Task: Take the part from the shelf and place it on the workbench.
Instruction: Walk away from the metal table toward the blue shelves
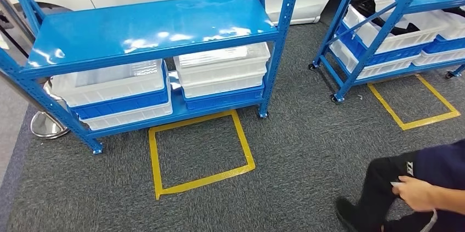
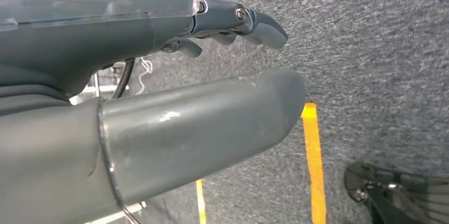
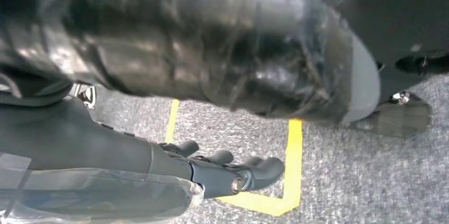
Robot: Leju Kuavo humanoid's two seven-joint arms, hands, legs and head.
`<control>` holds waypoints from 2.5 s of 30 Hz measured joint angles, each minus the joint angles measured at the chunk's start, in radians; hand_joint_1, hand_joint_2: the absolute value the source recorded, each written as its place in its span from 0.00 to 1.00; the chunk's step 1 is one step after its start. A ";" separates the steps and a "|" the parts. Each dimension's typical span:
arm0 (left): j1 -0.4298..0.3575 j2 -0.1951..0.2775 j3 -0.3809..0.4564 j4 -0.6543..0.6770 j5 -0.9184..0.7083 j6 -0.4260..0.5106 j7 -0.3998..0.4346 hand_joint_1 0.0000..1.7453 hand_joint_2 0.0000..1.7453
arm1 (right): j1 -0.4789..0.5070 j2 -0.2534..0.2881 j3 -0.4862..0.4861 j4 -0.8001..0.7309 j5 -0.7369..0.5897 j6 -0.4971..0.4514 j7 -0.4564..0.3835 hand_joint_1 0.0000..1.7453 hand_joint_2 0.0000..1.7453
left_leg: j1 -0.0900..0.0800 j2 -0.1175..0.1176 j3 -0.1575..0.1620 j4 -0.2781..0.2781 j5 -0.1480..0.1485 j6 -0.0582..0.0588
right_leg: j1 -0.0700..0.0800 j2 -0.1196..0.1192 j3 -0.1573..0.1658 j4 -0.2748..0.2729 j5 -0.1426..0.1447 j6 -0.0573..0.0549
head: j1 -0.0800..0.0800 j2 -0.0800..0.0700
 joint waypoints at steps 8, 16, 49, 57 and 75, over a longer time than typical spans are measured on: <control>0.000 -0.007 0.000 0.000 0.012 -0.009 -0.009 0.00 0.00 | 0.006 -0.003 -0.021 0.000 -0.004 -0.046 -0.018 0.00 0.00 | -0.003 -0.053 0.004 0.008 -0.010 -0.003 | -0.001 0.066 -0.029 -0.007 0.066 -0.005 | 0.000 0.000; -0.001 -0.009 0.000 0.000 0.013 -0.009 -0.011 0.00 0.00 | 0.007 -0.005 -0.023 0.000 -0.004 -0.047 -0.018 0.00 0.00 | -0.002 -0.035 -0.046 0.128 -0.088 -0.047 | -0.001 0.055 0.011 -0.086 0.080 -0.046 | 0.000 0.000; 0.000 -0.024 0.000 0.000 -0.001 -0.015 -0.012 0.00 0.00 | 0.016 -0.011 -0.049 0.002 -0.012 -0.046 -0.018 0.00 0.00 | -0.006 -0.023 -0.047 0.265 -0.175 -0.045 | 0.009 0.056 0.040 -0.075 0.043 -0.060 | 0.000 0.000; 0.022 -0.020 0.000 0.000 -0.001 -0.014 -0.011 0.00 0.00 | 0.019 -0.007 -0.054 0.006 -0.012 -0.046 -0.017 0.00 0.00 | -0.020 -0.017 -0.134 0.069 0.052 -0.014 | 0.011 0.061 0.165 -0.090 -0.062 -0.031 | 0.001 0.000; 0.007 -0.024 0.000 0.000 -0.005 -0.012 -0.010 0.00 0.00 | 0.020 -0.008 -0.065 0.005 -0.005 -0.047 -0.016 0.00 0.00 | -0.006 -0.039 0.154 0.018 -0.143 -0.027 | 0.005 0.063 -0.097 -0.018 0.123 -0.020 | 0.001 0.000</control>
